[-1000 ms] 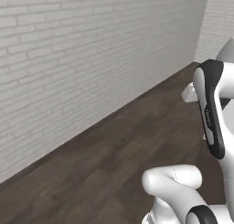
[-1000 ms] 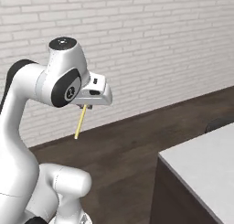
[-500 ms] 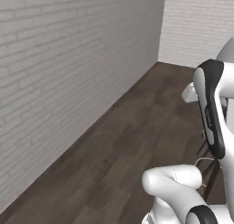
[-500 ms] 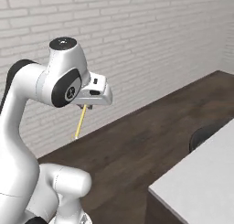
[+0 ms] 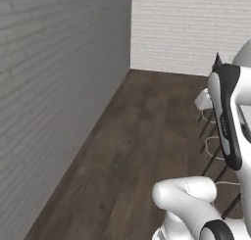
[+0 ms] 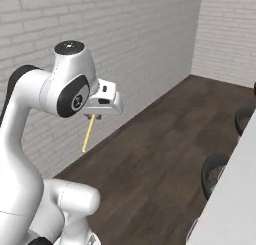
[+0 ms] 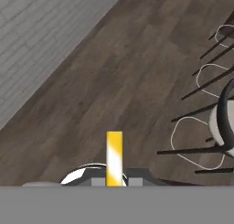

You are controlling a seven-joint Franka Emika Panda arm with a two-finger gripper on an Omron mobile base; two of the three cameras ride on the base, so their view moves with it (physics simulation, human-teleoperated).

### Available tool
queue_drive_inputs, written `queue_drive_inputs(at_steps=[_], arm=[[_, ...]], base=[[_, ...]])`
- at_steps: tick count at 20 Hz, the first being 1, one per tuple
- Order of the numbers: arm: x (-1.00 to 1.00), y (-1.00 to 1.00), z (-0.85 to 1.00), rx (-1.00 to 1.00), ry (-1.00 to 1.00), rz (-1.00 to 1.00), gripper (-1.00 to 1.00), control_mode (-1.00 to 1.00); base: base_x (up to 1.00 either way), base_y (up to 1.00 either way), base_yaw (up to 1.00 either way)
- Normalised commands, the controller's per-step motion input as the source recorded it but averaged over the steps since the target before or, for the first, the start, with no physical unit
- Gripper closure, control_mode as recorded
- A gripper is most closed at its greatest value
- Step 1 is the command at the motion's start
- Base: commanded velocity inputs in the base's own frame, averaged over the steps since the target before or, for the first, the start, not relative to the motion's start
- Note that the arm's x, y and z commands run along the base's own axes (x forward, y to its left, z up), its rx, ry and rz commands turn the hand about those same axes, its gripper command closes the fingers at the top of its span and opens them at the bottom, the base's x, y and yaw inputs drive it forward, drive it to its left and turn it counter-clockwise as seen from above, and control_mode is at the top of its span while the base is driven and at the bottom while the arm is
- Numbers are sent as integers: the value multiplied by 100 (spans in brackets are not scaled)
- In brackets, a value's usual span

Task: Take a straw from the drawer in front and place it inside the glass cup on the dining counter.

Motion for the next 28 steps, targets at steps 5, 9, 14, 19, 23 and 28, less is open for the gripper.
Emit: queue_drive_inputs(at_steps=[5,9,14,19,23,28], arm=[[0,0,0,0,0,0,100,100],[0,0,0,0,0,0,100,100],[0,0,0,0,0,0,100,100],[0,0,0,0,0,0,100,100],[0,0,0,0,0,0,100,100],[0,0,0,0,0,0,100,100]], base=[[90,61,-45],[80,67,-45],[83,64,-45],[98,59,-46],[100,59,-45],[100,62,-45]])
